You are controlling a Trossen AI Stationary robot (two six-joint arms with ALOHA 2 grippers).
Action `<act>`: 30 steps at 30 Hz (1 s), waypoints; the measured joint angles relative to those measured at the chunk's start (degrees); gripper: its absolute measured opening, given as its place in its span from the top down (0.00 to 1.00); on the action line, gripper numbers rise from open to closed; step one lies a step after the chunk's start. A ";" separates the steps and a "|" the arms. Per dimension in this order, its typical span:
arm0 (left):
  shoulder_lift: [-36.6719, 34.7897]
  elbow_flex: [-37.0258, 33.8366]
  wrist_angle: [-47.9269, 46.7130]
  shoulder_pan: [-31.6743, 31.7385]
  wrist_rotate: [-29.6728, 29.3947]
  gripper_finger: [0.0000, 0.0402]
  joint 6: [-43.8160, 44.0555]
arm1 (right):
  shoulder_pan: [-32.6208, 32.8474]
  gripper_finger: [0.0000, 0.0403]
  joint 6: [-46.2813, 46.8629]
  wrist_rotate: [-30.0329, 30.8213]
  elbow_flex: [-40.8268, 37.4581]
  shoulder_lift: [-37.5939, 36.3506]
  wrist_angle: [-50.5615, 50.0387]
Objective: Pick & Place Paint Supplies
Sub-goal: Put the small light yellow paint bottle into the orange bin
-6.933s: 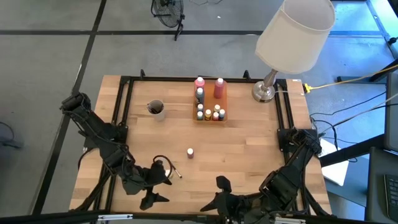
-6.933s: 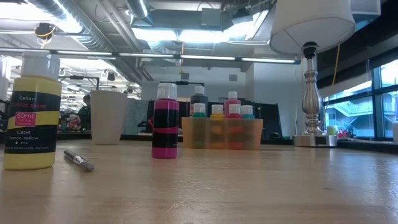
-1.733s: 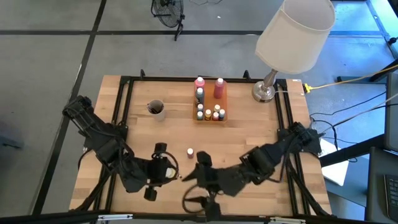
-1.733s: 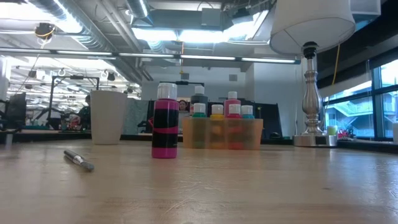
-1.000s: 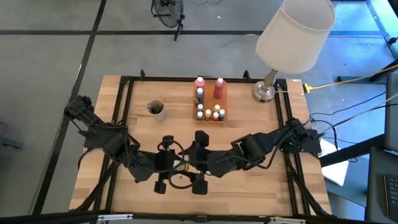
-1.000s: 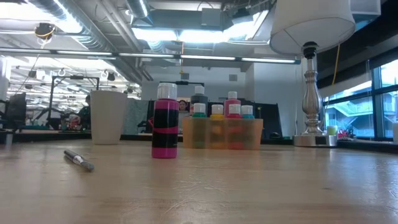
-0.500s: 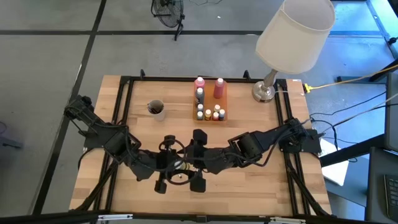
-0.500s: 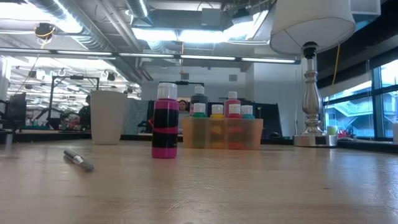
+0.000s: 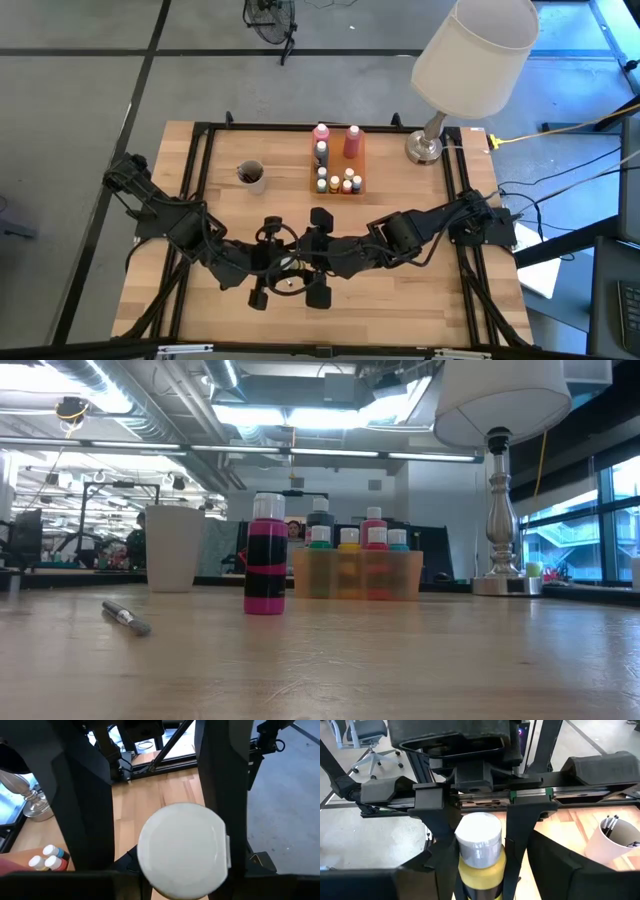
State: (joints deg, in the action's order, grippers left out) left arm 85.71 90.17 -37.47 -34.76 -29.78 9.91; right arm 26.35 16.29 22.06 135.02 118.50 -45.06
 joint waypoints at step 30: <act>0.17 -0.11 0.33 -0.94 -4.31 0.54 -3.26 | 0.66 0.53 3.45 0.26 0.09 0.00 -0.66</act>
State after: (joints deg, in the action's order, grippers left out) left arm 85.89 90.06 -37.15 -35.70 -34.09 6.65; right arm 27.01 19.75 22.32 135.11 118.50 -45.72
